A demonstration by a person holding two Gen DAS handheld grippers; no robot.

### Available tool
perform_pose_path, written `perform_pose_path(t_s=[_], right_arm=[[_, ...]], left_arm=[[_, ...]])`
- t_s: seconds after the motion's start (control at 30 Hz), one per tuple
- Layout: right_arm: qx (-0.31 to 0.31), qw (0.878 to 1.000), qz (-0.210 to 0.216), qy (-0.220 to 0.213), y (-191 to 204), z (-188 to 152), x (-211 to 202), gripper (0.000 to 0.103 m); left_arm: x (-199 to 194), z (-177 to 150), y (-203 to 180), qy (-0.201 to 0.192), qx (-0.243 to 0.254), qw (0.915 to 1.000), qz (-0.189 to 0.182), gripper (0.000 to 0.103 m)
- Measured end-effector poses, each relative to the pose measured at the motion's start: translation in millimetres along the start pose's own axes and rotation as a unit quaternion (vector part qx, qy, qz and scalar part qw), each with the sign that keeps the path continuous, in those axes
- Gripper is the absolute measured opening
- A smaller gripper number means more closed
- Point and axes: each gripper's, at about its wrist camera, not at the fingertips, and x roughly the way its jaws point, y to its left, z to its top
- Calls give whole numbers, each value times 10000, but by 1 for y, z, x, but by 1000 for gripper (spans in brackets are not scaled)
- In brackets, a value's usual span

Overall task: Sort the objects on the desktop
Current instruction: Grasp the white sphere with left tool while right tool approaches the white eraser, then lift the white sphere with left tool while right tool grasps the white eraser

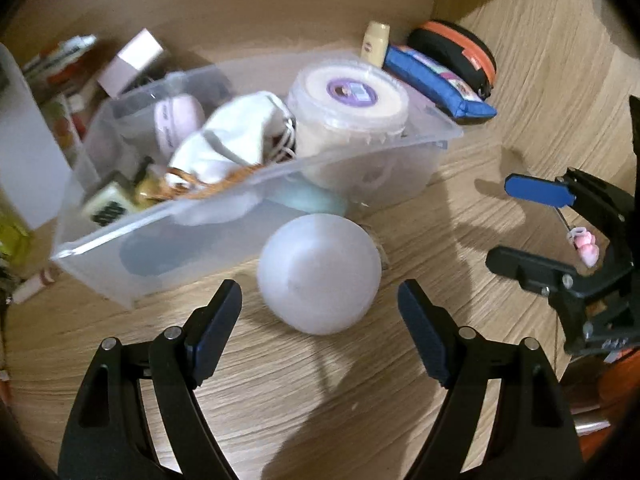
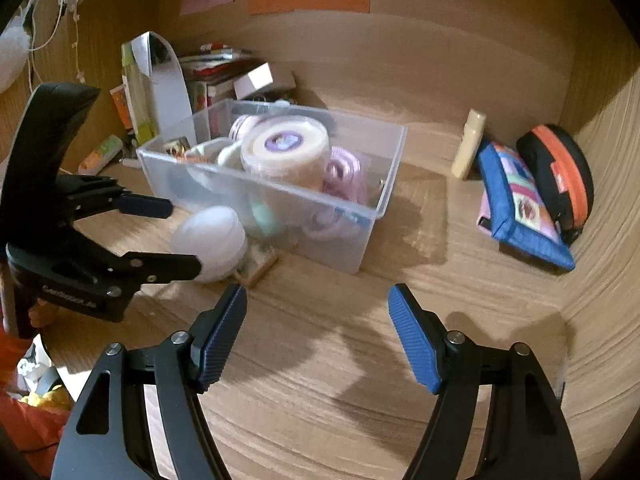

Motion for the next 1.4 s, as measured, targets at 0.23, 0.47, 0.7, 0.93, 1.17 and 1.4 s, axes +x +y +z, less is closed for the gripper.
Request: perform_pose_path(t_s=[0.23, 0.47, 0.7, 0.93, 1.17, 1.4], right_arm=[[45, 9997, 134, 182, -4, -6, 12, 70], [153, 9987, 350, 337, -3, -6, 26, 70], [31, 9978, 487, 440, 15, 2, 43, 70], [-272, 9972, 459, 520, 40, 12, 63, 70], [-414, 9962, 393, 652, 52, 18, 78, 47], [-389, 9956, 430, 730, 56, 20, 81, 26]], left_arm=[[14, 4, -6, 163, -117, 9997, -133, 75], [11, 0, 4, 48, -397, 9989, -263, 65], [-10, -9, 4, -278, -381, 9989, -12, 65], [-37, -18, 8, -626, -360, 9974, 3, 64], [-53, -21, 23, -835, -531, 9951, 24, 65], [-58, -23, 28, -918, -570, 9941, 44, 65]])
